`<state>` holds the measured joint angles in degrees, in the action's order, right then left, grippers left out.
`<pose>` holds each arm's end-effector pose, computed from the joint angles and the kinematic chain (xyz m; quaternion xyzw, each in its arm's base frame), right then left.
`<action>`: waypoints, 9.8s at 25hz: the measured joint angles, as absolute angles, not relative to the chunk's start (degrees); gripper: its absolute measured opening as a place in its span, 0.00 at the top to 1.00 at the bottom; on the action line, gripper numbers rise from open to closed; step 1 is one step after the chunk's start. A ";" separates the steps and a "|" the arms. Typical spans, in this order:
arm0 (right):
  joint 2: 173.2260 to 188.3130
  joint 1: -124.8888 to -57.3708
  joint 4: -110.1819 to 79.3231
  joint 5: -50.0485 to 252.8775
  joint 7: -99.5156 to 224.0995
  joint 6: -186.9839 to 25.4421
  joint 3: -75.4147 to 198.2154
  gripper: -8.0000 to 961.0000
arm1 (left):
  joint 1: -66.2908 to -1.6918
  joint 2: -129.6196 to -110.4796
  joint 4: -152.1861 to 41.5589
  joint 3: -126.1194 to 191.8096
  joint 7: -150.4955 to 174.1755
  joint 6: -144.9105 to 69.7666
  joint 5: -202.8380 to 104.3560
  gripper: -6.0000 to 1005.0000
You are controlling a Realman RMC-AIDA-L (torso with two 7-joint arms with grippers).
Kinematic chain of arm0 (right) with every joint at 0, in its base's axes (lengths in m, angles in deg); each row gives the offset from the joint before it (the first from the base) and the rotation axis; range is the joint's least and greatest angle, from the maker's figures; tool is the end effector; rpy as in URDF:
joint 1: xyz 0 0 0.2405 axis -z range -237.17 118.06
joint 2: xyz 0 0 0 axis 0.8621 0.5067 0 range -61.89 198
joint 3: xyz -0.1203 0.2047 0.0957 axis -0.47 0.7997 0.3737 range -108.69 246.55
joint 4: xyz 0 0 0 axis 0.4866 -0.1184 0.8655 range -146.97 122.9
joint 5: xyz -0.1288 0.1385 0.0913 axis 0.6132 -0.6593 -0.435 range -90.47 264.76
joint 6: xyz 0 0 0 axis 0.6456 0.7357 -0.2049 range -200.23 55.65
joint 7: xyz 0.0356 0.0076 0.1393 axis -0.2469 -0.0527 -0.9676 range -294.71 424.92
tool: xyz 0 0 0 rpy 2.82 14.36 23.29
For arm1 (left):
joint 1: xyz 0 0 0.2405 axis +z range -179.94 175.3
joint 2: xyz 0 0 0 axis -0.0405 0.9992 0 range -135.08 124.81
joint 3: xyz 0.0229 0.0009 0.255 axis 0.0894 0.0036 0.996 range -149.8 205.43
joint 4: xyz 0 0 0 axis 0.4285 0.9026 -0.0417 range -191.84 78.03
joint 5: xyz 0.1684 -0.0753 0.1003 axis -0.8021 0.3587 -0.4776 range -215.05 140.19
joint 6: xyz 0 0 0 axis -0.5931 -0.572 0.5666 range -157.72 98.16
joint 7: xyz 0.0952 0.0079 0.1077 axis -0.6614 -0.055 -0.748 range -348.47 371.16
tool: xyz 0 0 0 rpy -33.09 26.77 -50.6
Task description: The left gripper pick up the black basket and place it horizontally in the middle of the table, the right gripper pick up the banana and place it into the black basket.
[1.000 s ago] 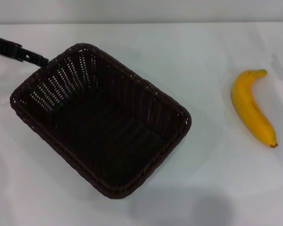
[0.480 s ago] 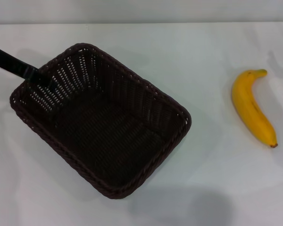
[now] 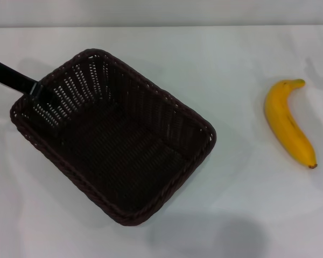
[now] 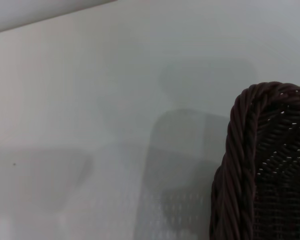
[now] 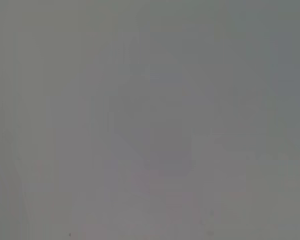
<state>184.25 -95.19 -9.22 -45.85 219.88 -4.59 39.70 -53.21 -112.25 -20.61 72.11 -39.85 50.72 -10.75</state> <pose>0.3184 0.3795 0.0271 -0.6454 0.2878 0.3795 0.5972 -0.2548 0.4256 0.0697 -0.8734 -0.4368 0.1005 0.1905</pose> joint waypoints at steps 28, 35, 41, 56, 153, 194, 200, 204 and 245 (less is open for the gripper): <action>184.16 -94.70 -9.64 -45.86 219.88 -4.90 40.02 0.17 | -46.77 -111.39 -20.17 71.53 -41.16 59.12 13.47 0.85; 184.07 -94.71 -9.83 -45.95 219.88 -4.98 42.78 0.17 | -42.05 -110.90 -20.53 68.99 -38.05 59.00 20.02 0.84; 183.99 -94.35 -9.86 -45.95 219.88 -4.97 46.49 0.18 | -37.56 -111.72 -20.65 63.96 -34.84 56.38 19.97 0.82; 183.89 -94.30 -10.54 -45.51 219.88 -4.97 46.27 0.19 | -37.95 -114.26 -25.32 64.04 -27.34 46.84 15.51 0.78; 183.64 -91.49 -91.60 55.77 89.46 10.19 -14.74 0.24 | -15.08 -124.04 -46.89 45.03 -110.90 54.94 74.27 0.12; 183.40 -94.33 -84.64 60.53 88.48 5.79 -16.26 0.44 | -15.77 -123.96 -46.66 44.85 -109.24 54.95 74.28 0.12; 183.16 -94.06 -85.77 60.67 89.25 5.28 -12.96 0.48 | -15.77 -123.95 -46.62 44.77 -109.24 54.95 74.29 0.12; 183.05 -94.40 -86.17 61.89 92.51 3.95 -4.59 0.49 | -15.77 -123.95 -46.57 44.77 -109.24 54.84 74.35 0.12; 183.76 -104.39 -69.94 17.71 137.37 -1.21 -8.32 0.46 | -15.92 -123.96 -46.57 45.22 -109.66 53.45 74.83 0.12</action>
<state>183.76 -104.39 -69.94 17.71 137.37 -1.21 -8.32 -15.92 -123.96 -46.57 45.22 -109.66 53.45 74.83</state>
